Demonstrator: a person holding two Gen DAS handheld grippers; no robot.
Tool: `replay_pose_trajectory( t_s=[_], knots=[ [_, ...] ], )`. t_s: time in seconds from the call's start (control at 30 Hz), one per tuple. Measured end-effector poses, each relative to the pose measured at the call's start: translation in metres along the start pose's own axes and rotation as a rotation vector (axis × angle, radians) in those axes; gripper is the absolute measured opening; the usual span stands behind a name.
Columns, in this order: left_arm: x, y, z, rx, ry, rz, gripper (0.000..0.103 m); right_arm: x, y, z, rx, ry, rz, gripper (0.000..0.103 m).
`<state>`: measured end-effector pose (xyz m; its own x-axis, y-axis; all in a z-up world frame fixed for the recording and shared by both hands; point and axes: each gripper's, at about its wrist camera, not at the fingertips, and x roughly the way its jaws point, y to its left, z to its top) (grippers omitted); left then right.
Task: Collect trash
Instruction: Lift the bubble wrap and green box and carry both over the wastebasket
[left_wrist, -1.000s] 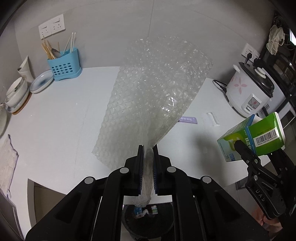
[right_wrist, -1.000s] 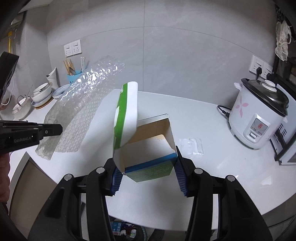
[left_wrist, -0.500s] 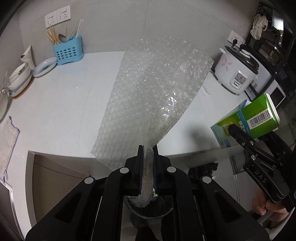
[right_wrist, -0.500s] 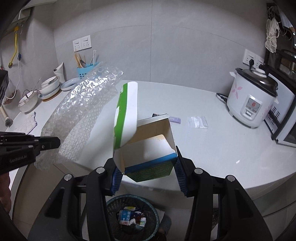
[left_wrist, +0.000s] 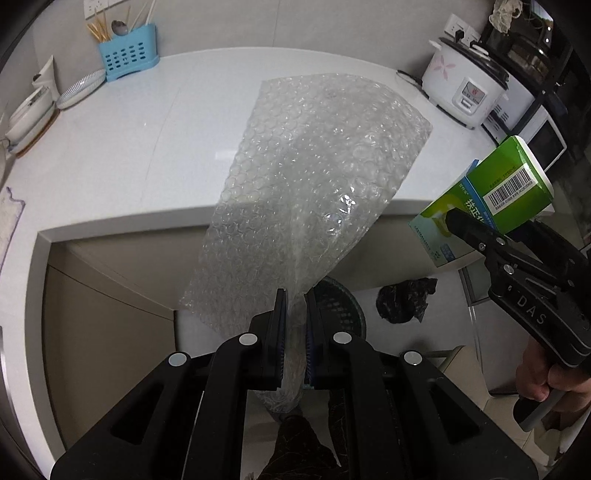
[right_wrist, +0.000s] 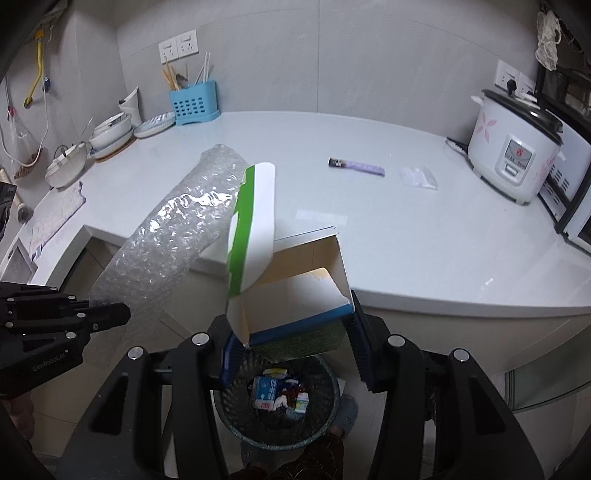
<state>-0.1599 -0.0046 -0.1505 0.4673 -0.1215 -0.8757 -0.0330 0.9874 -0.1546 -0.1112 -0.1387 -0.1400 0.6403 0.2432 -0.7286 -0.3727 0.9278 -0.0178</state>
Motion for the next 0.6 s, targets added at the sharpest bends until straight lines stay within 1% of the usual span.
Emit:
replay_pose_trajectory(
  t_s=[0.3, 0.6],
  knots=[
    [0.044, 0.014, -0.032, -0.005, 0.072, 0.005, 0.008, 0.039, 0.006, -0.041, 0.013, 0.094, 0.013, 0.047],
    [0.087, 0.027, -0.056, -0.038, 0.095, -0.009, 0.008, 0.086, 0.014, -0.072, 0.007, 0.187, 0.04, 0.047]
  ],
)
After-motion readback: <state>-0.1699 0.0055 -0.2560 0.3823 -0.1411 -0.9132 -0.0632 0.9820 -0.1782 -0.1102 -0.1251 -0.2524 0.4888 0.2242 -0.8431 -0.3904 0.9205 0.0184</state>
